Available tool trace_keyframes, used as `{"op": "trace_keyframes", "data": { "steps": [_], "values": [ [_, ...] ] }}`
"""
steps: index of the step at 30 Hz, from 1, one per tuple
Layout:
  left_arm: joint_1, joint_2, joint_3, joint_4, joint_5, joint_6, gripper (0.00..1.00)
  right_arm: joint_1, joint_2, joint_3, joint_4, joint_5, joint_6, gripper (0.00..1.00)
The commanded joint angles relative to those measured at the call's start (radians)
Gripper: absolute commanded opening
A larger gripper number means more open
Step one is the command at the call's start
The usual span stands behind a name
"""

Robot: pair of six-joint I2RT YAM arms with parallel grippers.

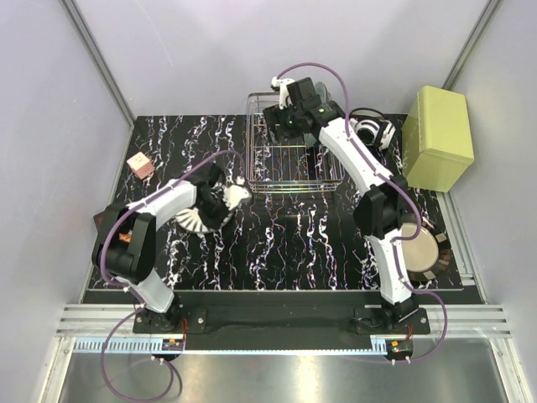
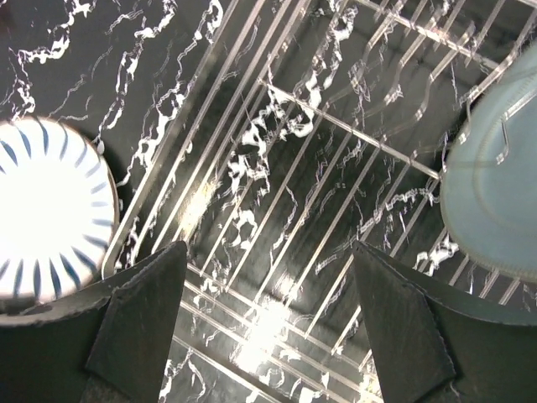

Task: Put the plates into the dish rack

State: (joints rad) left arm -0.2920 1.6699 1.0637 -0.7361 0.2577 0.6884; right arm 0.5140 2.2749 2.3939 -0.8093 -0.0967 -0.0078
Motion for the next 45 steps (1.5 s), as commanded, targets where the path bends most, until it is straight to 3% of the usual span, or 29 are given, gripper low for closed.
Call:
{"op": "trace_keyframes", "data": {
  "steps": [1,6,13,20,27,29,32,33,36,41,42,43,45],
  "values": [
    [-0.102,-0.11,-0.048,-0.089,0.158,-0.047,0.0,-0.058,-0.147,-0.073,-0.011,-0.047,0.074,0.86],
    [-0.249,-0.182,-0.082,-0.109,0.204,-0.119,0.0,-0.086,-0.308,-0.257,-0.014,-0.063,0.118,0.87],
    [-0.444,-0.179,-0.085,-0.074,0.271,-0.22,0.0,-0.086,-0.546,-0.681,0.004,-0.06,0.183,0.87],
    [-0.614,0.037,0.071,0.017,0.291,-0.283,0.0,-0.094,-0.833,-1.012,0.004,-0.046,0.259,0.88],
    [-0.644,0.223,0.194,0.063,0.322,-0.355,0.01,-0.121,-0.962,-1.188,0.019,-0.034,0.264,0.88],
    [-0.644,0.24,0.208,0.067,0.325,-0.365,0.1,-0.126,-0.969,-1.204,0.032,-0.023,0.255,0.89],
    [-0.642,0.217,0.205,0.066,0.315,-0.381,0.34,-0.141,-0.986,-1.234,0.036,-0.029,0.261,0.89],
    [-0.644,0.2,0.202,0.063,0.311,-0.385,0.48,-0.143,-1.002,-1.251,0.036,-0.043,0.269,0.89],
    [-0.642,0.104,0.188,0.002,0.292,-0.385,0.56,-0.144,-1.034,-1.301,0.038,-0.101,0.31,0.89],
    [-0.621,-0.14,0.144,-0.06,0.16,-0.384,0.6,-0.143,-1.062,-1.414,0.155,-0.23,0.405,0.89],
    [-0.615,-0.206,0.113,-0.037,0.128,-0.421,0.64,-0.146,-1.054,-1.446,0.18,-0.285,0.439,0.89],
    [-0.595,-0.234,0.098,-0.023,0.091,-0.534,0.77,-0.153,-1.051,-1.463,0.209,-0.319,0.46,0.89],
    [-0.553,-0.297,0.037,0.018,0.034,-0.663,0.84,-0.16,-1.031,-1.519,0.323,-0.407,0.535,0.88]
  ]
}}
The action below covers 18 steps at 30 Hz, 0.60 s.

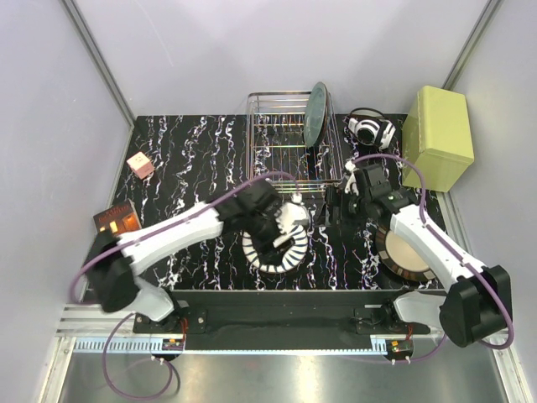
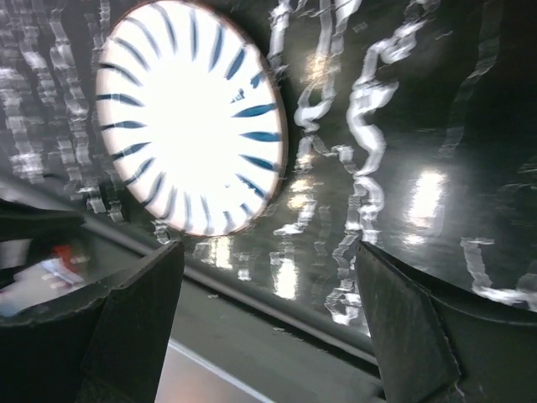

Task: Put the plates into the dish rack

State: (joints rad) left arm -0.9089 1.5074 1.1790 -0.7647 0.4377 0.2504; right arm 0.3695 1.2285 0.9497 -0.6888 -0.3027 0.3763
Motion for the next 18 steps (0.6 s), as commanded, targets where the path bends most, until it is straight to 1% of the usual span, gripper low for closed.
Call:
{"op": "trace_keyframes", "data": {
  "steps": [1,2,3,4,5,6,7,8,9,11,13,14,18],
  "values": [
    [0.127,-0.144,-0.102,0.053,-0.12,-0.325,0.83,-0.017,0.026,-0.095,0.243,-0.223,0.18,0.87],
    [0.166,-0.154,-0.132,0.073,-0.081,-0.37,0.79,-0.017,0.04,-0.141,0.335,-0.243,0.211,0.86],
    [0.209,-0.182,-0.21,0.131,-0.067,-0.411,0.78,-0.02,0.07,-0.167,0.383,-0.289,0.276,0.84],
    [0.313,-0.19,-0.25,0.16,-0.026,-0.481,0.76,-0.021,0.084,-0.195,0.493,-0.314,0.311,0.81],
    [0.365,-0.193,-0.287,0.194,-0.002,-0.517,0.74,-0.021,0.101,-0.247,0.547,-0.34,0.34,0.79],
    [0.414,-0.179,-0.355,0.264,0.024,-0.558,0.74,-0.023,0.133,-0.268,0.593,-0.38,0.384,0.78],
    [0.492,-0.161,-0.378,0.292,0.05,-0.623,0.73,-0.023,0.153,-0.291,0.638,-0.392,0.407,0.78],
    [0.52,-0.138,-0.396,0.318,0.097,-0.651,0.73,-0.02,0.17,-0.331,0.731,-0.397,0.432,0.77],
    [0.541,-0.104,-0.436,0.4,0.117,-0.677,0.72,-0.021,0.208,-0.348,0.768,-0.394,0.464,0.76],
    [0.582,-0.082,-0.453,0.458,0.13,-0.717,0.71,-0.021,0.235,-0.37,0.819,-0.368,0.472,0.74],
    [0.602,-0.03,-0.447,0.502,0.142,-0.735,0.7,-0.021,0.265,-0.367,0.827,-0.336,0.457,0.74],
    [0.608,-0.012,-0.444,0.521,0.176,-0.747,0.7,-0.021,0.278,-0.358,0.833,-0.328,0.452,0.74],
    [0.627,0.121,-0.409,0.58,0.234,-0.78,0.65,-0.021,0.377,-0.335,0.868,-0.311,0.443,0.74]
  ]
}}
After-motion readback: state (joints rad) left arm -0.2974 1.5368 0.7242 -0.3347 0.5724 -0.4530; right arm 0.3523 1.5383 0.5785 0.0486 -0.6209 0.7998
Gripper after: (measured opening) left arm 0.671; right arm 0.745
